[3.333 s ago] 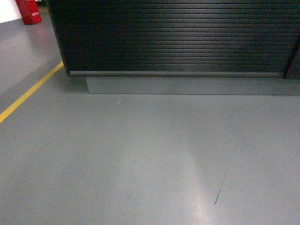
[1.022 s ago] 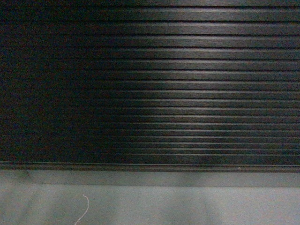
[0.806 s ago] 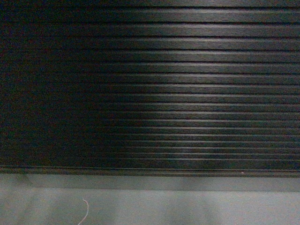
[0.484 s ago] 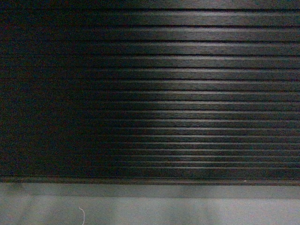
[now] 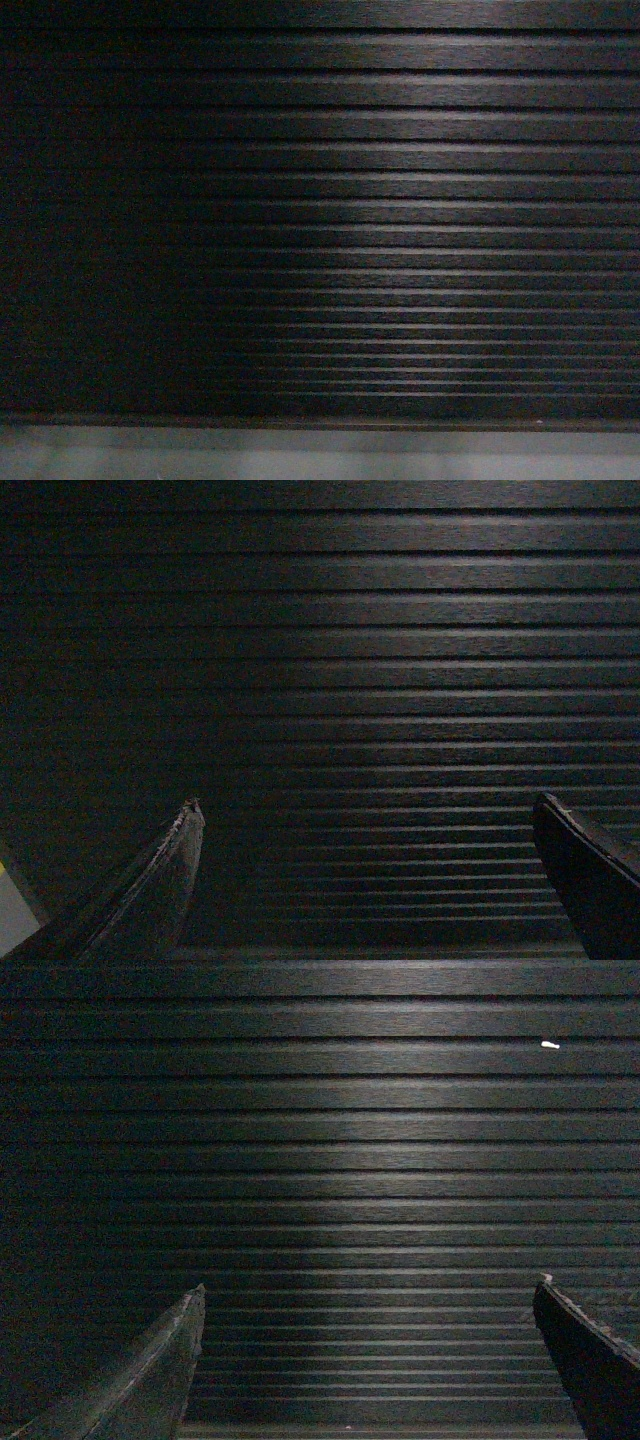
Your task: Place dark red mango on scale at checkout
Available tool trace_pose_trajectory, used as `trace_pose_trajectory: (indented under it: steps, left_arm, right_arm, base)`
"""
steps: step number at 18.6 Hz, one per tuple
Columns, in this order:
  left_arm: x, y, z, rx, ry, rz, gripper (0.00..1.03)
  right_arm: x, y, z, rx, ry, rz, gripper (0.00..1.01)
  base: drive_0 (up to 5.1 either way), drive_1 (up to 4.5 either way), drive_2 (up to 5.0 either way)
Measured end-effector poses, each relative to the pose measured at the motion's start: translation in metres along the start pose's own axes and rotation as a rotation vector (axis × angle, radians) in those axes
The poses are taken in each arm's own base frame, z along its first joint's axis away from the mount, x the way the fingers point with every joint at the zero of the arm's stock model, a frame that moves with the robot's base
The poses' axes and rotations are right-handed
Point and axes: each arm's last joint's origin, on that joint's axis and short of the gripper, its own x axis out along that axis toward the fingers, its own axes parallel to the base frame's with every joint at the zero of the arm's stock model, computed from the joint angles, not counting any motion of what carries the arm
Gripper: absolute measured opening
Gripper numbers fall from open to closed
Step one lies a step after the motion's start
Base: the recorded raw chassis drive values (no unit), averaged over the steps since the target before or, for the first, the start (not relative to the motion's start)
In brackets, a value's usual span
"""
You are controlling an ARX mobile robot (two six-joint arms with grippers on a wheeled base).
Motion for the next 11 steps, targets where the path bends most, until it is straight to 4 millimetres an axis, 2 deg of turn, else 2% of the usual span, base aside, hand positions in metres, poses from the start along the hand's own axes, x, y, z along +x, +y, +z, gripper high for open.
trace_pose_trajectory:
  steps: [11]
  left_arm:
    - [0.0, 0.0, -0.0001, 0.0, 0.001, 0.0, 0.98]
  right_arm:
    - [0.0, 0.0, -0.0001, 0.0, 0.002, 0.0, 0.98]
  base:
    - [0.0, 0.0, 0.0]
